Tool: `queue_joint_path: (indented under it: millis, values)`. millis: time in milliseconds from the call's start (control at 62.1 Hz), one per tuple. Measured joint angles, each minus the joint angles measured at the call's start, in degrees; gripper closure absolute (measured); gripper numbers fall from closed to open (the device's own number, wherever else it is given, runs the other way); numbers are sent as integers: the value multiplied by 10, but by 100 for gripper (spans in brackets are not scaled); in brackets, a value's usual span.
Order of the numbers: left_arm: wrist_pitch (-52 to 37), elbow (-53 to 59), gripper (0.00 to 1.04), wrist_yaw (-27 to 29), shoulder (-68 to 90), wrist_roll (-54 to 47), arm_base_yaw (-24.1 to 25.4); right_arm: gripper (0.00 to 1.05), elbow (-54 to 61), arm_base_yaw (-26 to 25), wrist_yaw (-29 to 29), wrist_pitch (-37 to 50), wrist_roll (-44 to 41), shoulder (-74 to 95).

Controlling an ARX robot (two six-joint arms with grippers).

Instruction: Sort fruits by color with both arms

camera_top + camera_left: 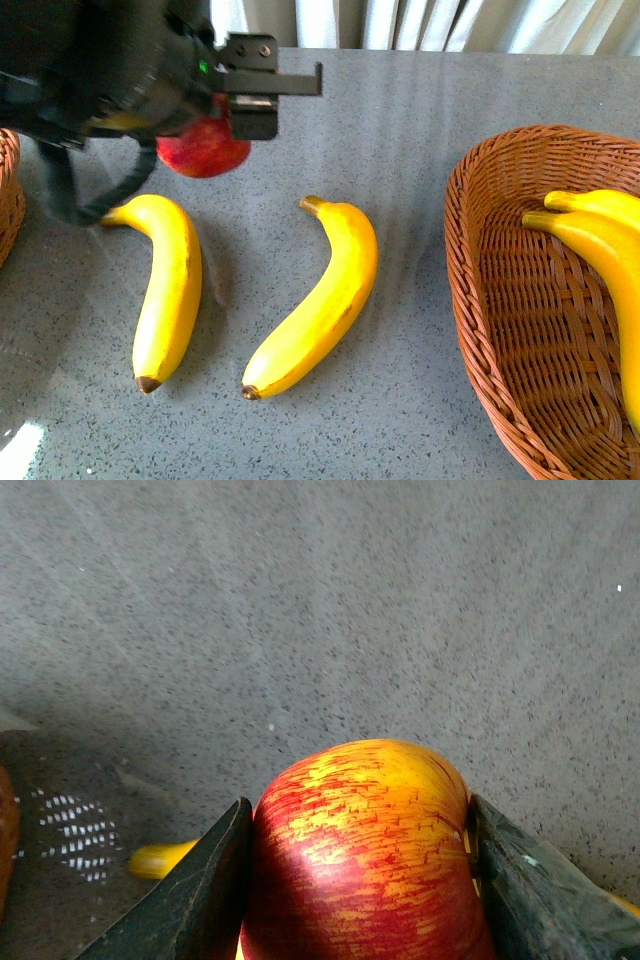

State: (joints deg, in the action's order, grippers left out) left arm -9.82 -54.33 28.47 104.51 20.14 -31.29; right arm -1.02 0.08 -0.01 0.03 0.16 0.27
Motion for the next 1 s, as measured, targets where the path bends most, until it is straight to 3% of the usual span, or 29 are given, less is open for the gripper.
queue_joint_path:
  millis: [403, 612, 999]
  values:
    - [17, 204, 51, 9, -268, 19, 157, 9, 0, 0, 0, 0, 0, 0]
    - [32, 276, 51, -5, -351, 33, 197, 9, 0, 0, 0, 0, 0, 0]
    - [3, 319, 51, -32, -340, 48, 251, 9, 0, 0, 0, 0, 0, 0]
